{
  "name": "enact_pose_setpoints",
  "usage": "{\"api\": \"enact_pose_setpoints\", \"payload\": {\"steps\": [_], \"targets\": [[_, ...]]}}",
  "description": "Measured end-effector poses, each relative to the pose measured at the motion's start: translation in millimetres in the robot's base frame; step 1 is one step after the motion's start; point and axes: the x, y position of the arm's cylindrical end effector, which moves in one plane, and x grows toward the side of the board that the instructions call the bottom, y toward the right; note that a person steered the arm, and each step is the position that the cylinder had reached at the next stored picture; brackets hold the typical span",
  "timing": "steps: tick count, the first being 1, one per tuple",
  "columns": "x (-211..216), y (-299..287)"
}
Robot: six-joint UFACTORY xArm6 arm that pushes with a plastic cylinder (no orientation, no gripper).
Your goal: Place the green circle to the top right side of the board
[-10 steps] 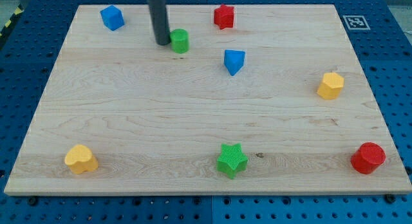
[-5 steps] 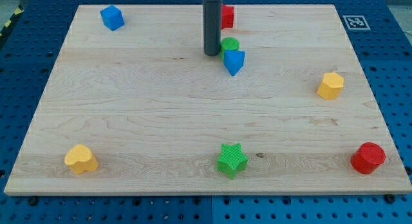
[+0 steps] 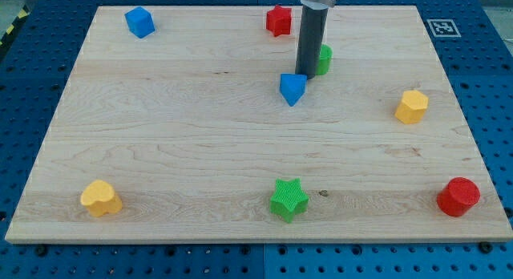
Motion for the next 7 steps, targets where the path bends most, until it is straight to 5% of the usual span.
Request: {"api": "enact_pose_setpoints", "payload": {"steps": [6,7], "targets": [[-51,51],[-56,21]]}}
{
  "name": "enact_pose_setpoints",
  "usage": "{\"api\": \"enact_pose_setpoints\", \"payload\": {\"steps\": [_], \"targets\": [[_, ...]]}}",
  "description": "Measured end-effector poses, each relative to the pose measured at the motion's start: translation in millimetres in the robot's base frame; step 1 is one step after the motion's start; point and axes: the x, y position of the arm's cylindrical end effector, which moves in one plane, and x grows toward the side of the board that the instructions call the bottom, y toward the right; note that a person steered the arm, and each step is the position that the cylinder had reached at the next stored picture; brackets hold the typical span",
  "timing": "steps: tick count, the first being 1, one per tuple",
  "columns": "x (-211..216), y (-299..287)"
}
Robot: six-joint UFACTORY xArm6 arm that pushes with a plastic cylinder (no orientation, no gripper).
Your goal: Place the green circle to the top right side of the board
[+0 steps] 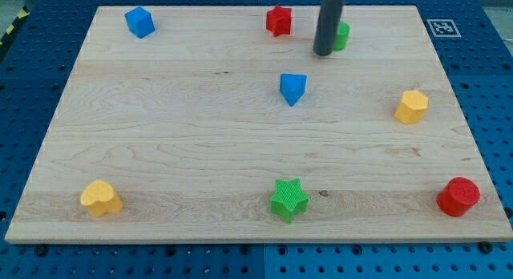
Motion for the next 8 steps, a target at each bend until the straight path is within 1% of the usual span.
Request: {"api": "enact_pose_setpoints", "payload": {"steps": [1,2,4,6,8], "targets": [[-7,3],[-11,33],[-11,39],[-11,71],[-11,72]]}}
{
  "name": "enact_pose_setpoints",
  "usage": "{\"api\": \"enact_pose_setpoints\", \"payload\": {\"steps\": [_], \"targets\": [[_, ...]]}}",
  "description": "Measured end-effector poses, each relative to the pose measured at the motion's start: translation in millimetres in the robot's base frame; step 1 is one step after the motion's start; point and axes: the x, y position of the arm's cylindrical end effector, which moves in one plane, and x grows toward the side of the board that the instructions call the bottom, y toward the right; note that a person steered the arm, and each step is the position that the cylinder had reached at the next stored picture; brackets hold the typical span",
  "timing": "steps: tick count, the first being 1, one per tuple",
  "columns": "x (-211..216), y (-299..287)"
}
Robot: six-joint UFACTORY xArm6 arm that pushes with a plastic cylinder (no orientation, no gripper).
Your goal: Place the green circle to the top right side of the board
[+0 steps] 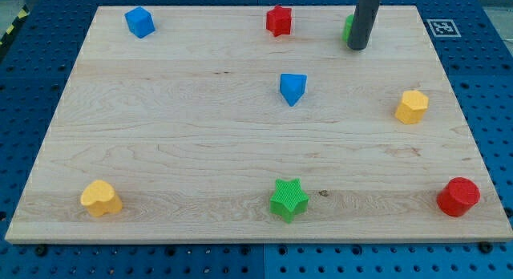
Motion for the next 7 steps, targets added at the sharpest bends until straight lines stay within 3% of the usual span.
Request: {"api": "enact_pose_setpoints", "payload": {"steps": [2,5,7], "targets": [[7,15],[-5,-17],[-34,-18]]}}
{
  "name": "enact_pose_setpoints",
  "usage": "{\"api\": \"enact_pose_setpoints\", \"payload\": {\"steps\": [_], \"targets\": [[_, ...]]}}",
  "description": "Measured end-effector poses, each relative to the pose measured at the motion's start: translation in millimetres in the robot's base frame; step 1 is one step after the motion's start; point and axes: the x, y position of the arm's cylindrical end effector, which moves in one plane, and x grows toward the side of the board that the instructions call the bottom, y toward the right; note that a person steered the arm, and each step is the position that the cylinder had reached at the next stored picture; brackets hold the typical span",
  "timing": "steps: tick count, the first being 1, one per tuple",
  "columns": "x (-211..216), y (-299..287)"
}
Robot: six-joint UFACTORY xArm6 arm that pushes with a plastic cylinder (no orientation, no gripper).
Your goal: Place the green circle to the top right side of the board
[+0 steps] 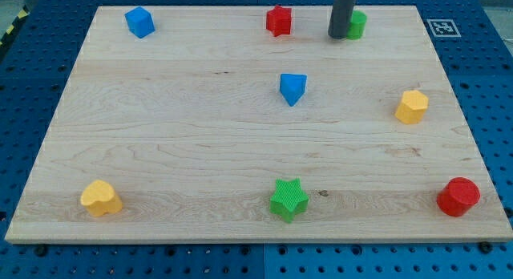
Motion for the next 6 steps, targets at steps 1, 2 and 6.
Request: {"api": "enact_pose_setpoints", "payload": {"steps": [1,2,6], "targets": [[-4,33],[-4,40],[-29,50]]}}
